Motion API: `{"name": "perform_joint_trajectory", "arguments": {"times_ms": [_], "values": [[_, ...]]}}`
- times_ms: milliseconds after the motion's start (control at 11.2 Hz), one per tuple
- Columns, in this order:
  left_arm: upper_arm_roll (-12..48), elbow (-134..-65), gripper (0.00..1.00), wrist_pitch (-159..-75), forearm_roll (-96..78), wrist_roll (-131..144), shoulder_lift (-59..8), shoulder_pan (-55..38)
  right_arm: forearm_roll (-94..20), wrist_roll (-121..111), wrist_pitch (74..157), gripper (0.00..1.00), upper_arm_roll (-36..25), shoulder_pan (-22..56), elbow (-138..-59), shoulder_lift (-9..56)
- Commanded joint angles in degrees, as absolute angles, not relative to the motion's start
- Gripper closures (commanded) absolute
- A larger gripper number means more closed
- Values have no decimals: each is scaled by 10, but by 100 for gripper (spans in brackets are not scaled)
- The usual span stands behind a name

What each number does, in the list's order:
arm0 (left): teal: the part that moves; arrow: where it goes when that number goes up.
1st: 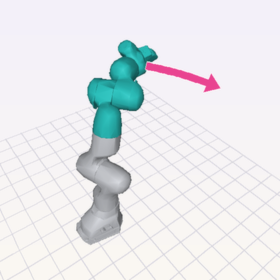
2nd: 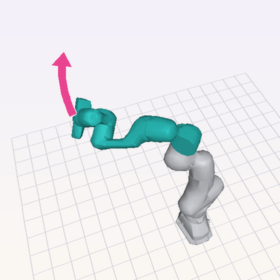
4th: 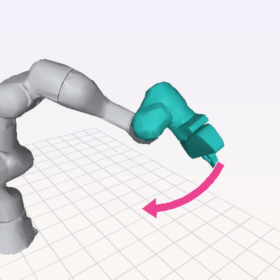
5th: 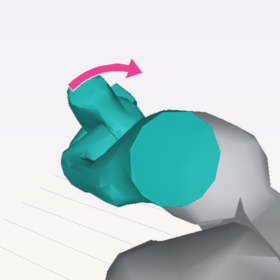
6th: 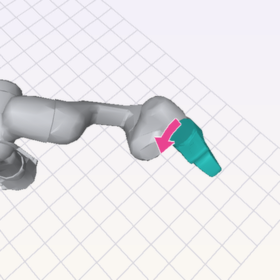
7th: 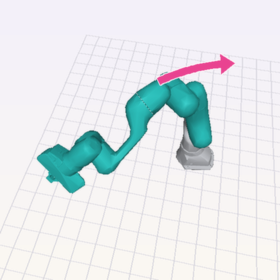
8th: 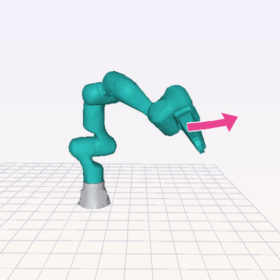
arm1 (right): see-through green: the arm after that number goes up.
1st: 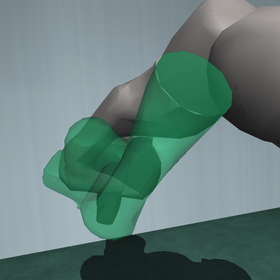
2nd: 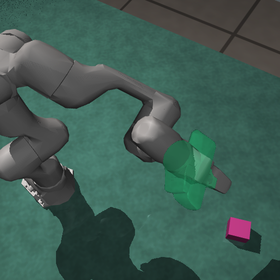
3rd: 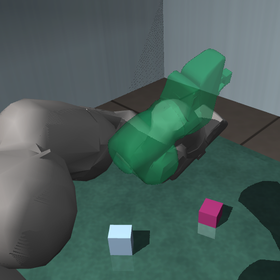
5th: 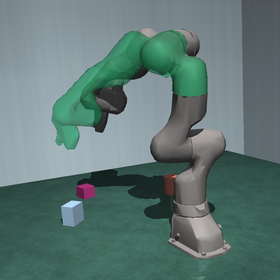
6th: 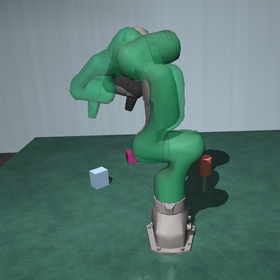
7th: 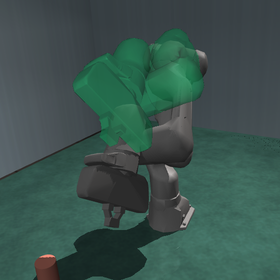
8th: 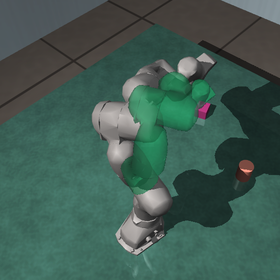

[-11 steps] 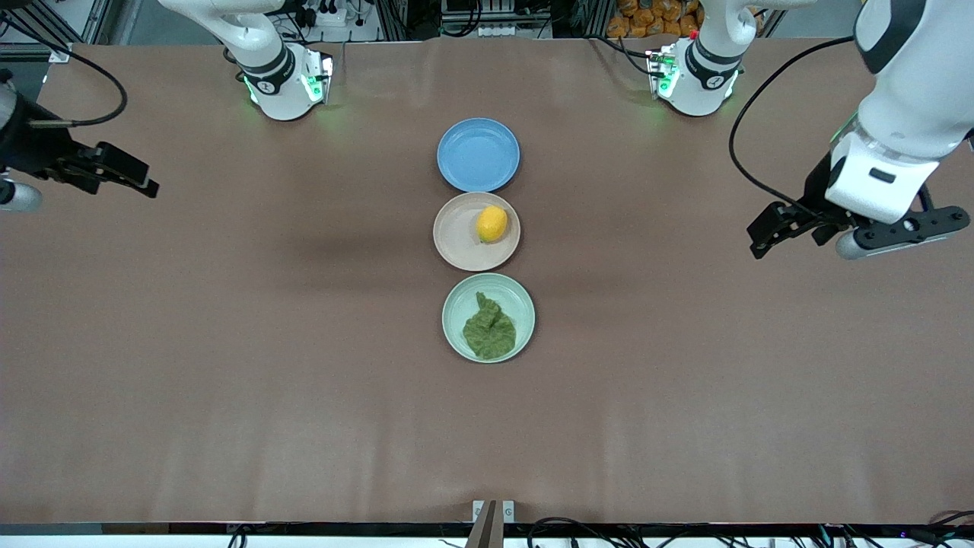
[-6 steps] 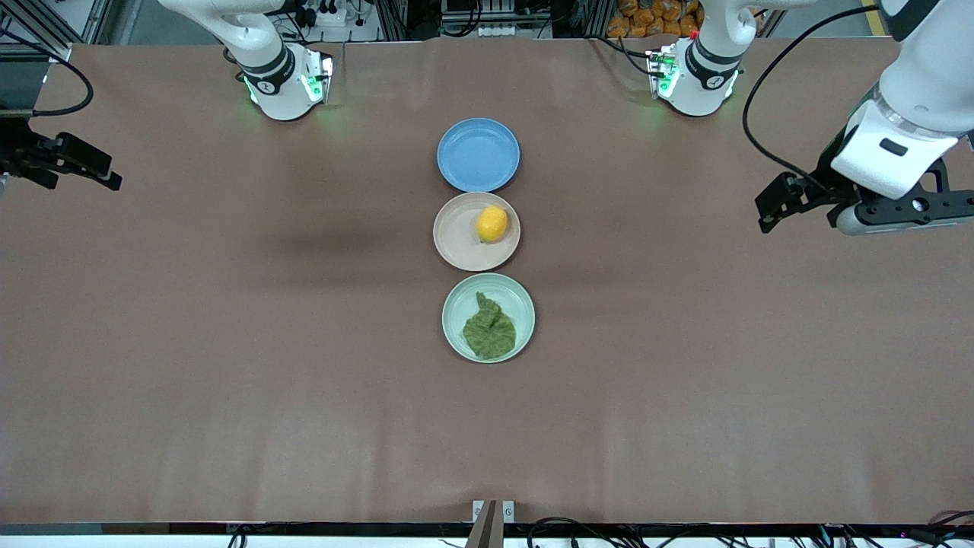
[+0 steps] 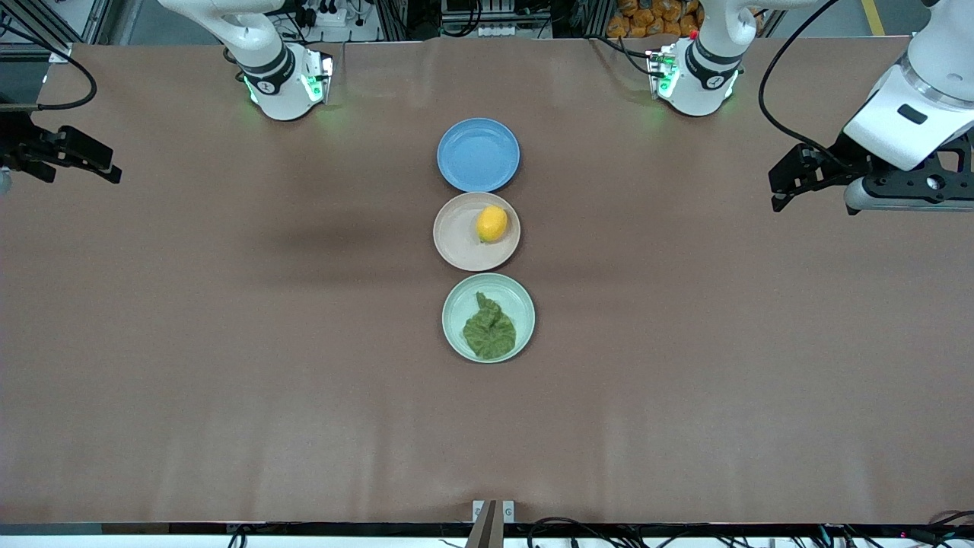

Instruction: Place lemon and lettuce in plates

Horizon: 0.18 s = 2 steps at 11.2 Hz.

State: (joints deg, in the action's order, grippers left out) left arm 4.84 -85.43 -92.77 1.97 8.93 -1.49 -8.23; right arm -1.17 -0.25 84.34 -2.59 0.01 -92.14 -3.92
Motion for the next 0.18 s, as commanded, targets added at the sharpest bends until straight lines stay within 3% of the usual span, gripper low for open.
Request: {"name": "perform_joint_trajectory", "arguments": {"times_ms": [0,89], "values": [[43,-850,0,-916,12,72,4,-82,-1,-9,839,0,-27,5,-935,-54],[42,-850,0,-916,12,72,5,-81,-1,-8,839,0,-27,5,-935,-53]]}}
